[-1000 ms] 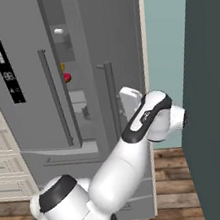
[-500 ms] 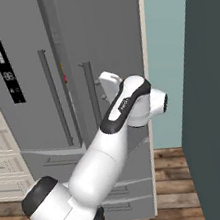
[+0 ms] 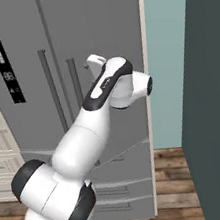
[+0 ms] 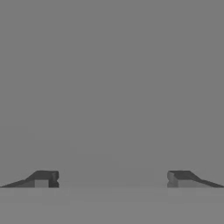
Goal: Place the tupperware on the top shelf of the fridge. Make space for the tupperware among the existing items by rearranging them on the shelves if needed. Close the fridge door when finished.
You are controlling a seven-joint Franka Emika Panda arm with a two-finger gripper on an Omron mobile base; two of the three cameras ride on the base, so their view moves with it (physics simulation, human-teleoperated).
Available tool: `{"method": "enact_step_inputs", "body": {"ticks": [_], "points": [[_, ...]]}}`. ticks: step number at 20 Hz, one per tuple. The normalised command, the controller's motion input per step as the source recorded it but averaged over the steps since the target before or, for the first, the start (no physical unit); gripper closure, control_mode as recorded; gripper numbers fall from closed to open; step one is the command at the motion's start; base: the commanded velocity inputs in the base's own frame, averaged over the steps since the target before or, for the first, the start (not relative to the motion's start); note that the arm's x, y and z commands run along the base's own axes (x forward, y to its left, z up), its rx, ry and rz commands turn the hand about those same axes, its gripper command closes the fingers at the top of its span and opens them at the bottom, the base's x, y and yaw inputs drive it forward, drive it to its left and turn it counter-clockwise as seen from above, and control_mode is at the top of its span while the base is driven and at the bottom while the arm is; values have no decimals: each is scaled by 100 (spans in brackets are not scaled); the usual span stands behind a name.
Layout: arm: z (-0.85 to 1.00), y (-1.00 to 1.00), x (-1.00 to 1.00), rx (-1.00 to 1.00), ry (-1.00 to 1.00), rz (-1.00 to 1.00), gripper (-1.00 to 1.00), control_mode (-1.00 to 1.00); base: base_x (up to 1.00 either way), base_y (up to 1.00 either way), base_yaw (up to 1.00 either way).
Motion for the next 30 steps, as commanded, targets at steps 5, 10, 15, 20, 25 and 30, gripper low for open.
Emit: {"method": "enact_step_inputs", "body": {"ticks": [5, 10, 15, 20, 25, 30], "points": [[19, 13, 54, 0, 0, -4, -100, -100, 0, 0, 0], [6, 13, 51, -4, 1, -11, -100, -100, 0, 0, 0], [0, 23, 51, -7, 5, -11, -100, -100, 0, 0, 0], [0, 27, 57, -7, 5, -9, -100, -100, 0, 0, 0], [0, 18, 55, -5, 1, -7, -100, -100, 0, 0, 0], [-2, 20, 52, -5, 0, -8, -100, -100, 0, 0, 0]]}}
